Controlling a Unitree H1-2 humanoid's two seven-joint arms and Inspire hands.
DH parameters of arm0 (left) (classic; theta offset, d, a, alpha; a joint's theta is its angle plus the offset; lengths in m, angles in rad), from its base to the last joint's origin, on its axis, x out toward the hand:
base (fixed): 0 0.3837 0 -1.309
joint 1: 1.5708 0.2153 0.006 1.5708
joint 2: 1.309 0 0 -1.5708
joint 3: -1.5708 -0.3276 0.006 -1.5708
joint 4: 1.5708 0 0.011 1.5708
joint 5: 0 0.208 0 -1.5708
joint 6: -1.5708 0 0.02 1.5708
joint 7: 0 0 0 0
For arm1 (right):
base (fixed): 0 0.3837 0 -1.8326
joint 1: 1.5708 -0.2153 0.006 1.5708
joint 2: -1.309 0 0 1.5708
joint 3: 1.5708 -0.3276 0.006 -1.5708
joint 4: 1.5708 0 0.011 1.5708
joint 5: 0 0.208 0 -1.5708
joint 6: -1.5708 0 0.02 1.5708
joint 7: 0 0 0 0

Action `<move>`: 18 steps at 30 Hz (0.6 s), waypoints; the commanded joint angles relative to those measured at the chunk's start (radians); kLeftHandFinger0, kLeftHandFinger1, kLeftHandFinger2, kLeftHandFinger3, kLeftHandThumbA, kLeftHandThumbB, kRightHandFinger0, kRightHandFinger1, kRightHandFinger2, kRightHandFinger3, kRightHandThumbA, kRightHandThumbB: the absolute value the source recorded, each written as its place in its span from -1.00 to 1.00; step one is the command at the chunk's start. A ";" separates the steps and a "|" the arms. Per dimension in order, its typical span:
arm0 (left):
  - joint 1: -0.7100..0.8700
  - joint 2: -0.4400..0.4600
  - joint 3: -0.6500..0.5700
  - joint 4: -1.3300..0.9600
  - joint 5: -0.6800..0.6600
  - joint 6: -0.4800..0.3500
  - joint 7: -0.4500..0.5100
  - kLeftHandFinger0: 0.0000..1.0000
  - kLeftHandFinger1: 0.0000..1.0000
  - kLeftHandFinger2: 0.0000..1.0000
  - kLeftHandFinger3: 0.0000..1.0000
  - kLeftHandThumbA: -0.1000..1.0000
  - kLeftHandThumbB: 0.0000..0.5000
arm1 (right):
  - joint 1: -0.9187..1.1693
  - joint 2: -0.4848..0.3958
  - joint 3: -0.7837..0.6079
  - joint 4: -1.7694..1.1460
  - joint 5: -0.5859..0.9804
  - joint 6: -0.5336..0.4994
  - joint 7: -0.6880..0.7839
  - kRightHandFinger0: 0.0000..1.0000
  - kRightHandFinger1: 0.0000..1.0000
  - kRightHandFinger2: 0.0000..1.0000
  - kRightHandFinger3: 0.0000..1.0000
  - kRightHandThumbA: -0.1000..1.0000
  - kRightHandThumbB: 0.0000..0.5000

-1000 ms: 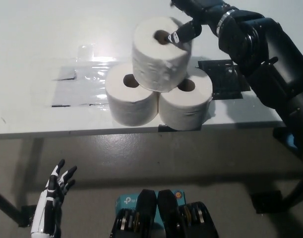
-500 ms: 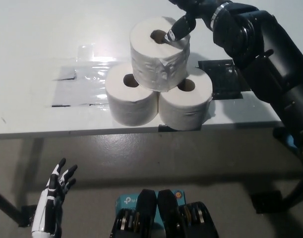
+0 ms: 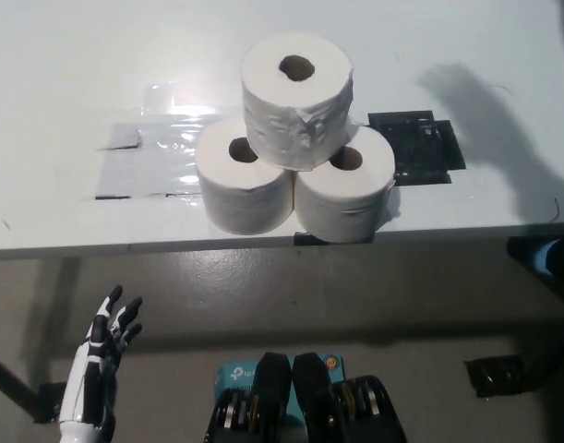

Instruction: A few rolls of toilet paper are kept infront of the robot and the robot uses its right hand to lift one of the rolls and and places it on top of the other rolls to stack it.

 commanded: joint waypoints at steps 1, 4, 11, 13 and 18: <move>-0.033 0.006 0.006 -0.019 -0.002 -0.002 0.002 1.00 1.00 0.95 1.00 1.00 -0.53 | 0.112 -0.039 -0.211 -0.420 0.186 0.015 -0.099 1.00 1.00 1.00 1.00 1.00 -0.05; -0.055 0.002 0.006 -0.003 -0.001 -0.008 0.005 1.00 1.00 1.00 1.00 1.00 -0.47 | 0.251 0.009 -0.293 -0.636 0.234 0.015 -0.145 1.00 1.00 1.00 1.00 1.00 -0.23; -0.098 -0.006 0.006 0.043 0.012 -0.042 0.016 1.00 1.00 1.00 1.00 1.00 -0.69 | 0.634 0.151 -0.345 -0.981 0.385 -0.041 -0.230 1.00 1.00 1.00 1.00 1.00 -0.20; -0.099 0.002 0.000 0.048 0.022 -0.036 0.011 1.00 1.00 1.00 1.00 1.00 -0.48 | 0.765 0.211 -0.326 -1.015 0.394 -0.102 -0.261 1.00 1.00 1.00 1.00 1.00 -0.13; -0.079 0.001 0.003 0.060 0.001 -0.062 0.000 1.00 1.00 1.00 1.00 1.00 -0.19 | 1.083 0.338 -0.252 -0.945 0.368 -0.324 -0.298 1.00 1.00 1.00 1.00 1.00 -0.38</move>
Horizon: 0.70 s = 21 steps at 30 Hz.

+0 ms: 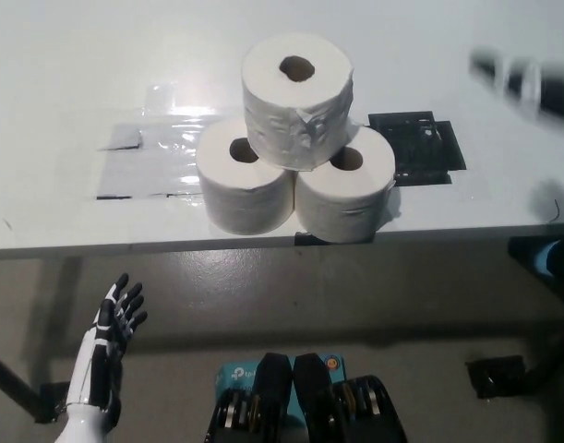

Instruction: A few rolls of toilet paper are kept infront of the robot and the robot uses its right hand to lift one of the rolls and and places it on top of the other rolls to stack it.

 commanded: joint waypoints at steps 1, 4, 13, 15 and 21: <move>-0.019 -0.002 -0.002 0.003 0.001 -0.067 0.000 1.00 1.00 1.00 1.00 1.00 -0.19 | 0.395 0.187 -0.036 -0.181 0.192 -0.369 -0.256 1.00 1.00 1.00 1.00 1.00 -0.39; 0.000 -0.009 -0.004 0.005 -0.014 -0.078 -0.007 1.00 1.00 1.00 1.00 1.00 -0.12 | 0.494 0.241 -0.022 -0.076 0.146 -0.462 -0.286 1.00 1.00 1.00 1.00 1.00 -0.45; 0.068 -0.001 0.001 -0.012 -0.032 -0.070 -0.019 1.00 1.00 1.00 1.00 1.00 -0.19 | 0.631 0.265 0.058 0.136 0.091 -0.468 -0.337 1.00 1.00 1.00 1.00 1.00 -0.49; 0.067 -0.002 0.002 -0.010 -0.031 -0.065 -0.017 1.00 1.00 1.00 1.00 1.00 -0.07 | 0.626 0.265 0.080 0.212 0.101 -0.468 -0.340 1.00 1.00 1.00 1.00 1.00 -0.53; 0.105 -0.002 -0.002 -0.019 -0.041 -0.064 -0.027 1.00 1.00 1.00 1.00 1.00 0.10 | 0.663 0.294 0.123 0.436 0.166 -0.468 -0.311 1.00 1.00 1.00 1.00 1.00 -0.39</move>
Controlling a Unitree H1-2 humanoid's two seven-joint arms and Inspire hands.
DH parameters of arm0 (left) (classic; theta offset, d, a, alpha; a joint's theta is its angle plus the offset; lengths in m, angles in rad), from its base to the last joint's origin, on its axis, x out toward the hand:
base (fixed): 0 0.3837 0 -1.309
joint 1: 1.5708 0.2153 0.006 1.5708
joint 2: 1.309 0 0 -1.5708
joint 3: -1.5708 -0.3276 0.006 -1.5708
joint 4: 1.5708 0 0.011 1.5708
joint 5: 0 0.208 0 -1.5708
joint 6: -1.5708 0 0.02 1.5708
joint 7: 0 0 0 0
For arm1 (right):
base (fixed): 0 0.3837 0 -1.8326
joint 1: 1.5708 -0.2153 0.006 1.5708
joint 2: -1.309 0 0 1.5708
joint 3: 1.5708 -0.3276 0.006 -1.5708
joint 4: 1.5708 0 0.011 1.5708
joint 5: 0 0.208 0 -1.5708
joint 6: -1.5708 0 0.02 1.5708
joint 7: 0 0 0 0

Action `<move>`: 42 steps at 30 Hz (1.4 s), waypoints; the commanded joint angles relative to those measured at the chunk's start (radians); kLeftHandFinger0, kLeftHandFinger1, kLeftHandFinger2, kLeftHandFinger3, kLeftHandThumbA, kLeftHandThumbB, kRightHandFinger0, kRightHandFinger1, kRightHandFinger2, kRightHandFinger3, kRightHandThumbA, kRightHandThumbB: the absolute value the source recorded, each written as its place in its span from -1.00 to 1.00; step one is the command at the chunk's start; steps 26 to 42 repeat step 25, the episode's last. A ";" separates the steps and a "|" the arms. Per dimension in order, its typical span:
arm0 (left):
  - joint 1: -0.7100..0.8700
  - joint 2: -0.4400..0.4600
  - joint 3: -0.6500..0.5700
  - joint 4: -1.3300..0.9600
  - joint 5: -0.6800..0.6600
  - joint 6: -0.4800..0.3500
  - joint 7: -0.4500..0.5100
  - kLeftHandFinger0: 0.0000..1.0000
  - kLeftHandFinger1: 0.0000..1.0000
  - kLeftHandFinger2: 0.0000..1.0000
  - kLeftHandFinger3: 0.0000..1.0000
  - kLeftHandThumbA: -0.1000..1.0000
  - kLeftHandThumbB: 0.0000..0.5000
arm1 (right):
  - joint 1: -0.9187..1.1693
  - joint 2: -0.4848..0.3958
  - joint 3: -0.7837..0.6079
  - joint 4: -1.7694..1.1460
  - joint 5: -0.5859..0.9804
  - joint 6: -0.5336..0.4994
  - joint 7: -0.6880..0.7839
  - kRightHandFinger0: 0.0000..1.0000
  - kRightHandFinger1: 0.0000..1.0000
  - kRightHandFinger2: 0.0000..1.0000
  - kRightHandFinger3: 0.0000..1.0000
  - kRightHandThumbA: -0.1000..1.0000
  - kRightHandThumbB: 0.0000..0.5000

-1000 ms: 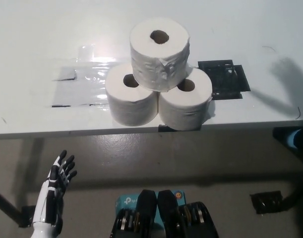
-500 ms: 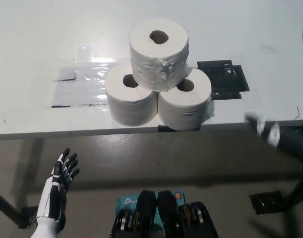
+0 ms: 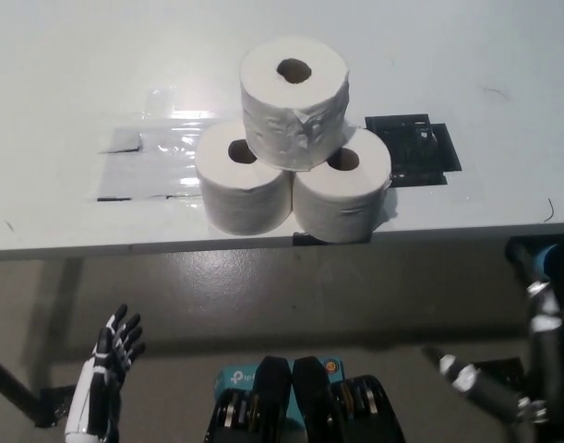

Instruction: A few rolls of toilet paper are kept infront of the robot and the robot uses its right hand to lift one of the rolls and and places it on top of the other rolls to stack it.

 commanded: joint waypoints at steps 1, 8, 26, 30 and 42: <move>0.014 0.001 -0.001 -0.036 -0.026 -0.046 -0.018 1.00 1.00 1.00 1.00 1.00 0.04 | 0.005 0.030 0.044 0.140 0.085 -0.124 -0.087 1.00 1.00 1.00 1.00 1.00 -0.46; 0.010 -0.007 -0.006 -0.026 -0.023 -0.050 -0.012 1.00 1.00 1.00 1.00 1.00 -0.20 | -0.053 -0.011 0.143 0.399 0.039 -0.124 -0.183 1.00 1.00 1.00 1.00 1.00 -0.48; -0.002 -0.003 -0.005 -0.031 -0.013 -0.037 -0.003 1.00 1.00 1.00 1.00 1.00 -0.49 | -0.111 -0.091 0.254 0.505 0.021 -0.124 -0.278 1.00 1.00 1.00 1.00 1.00 -0.53; -0.002 -0.003 -0.005 -0.031 -0.013 -0.037 -0.003 1.00 1.00 1.00 1.00 1.00 -0.49 | -0.111 -0.091 0.254 0.505 0.021 -0.124 -0.278 1.00 1.00 1.00 1.00 1.00 -0.53; -0.002 -0.003 -0.005 -0.031 -0.013 -0.037 -0.003 1.00 1.00 1.00 1.00 1.00 -0.49 | -0.111 -0.091 0.254 0.505 0.021 -0.124 -0.278 1.00 1.00 1.00 1.00 1.00 -0.53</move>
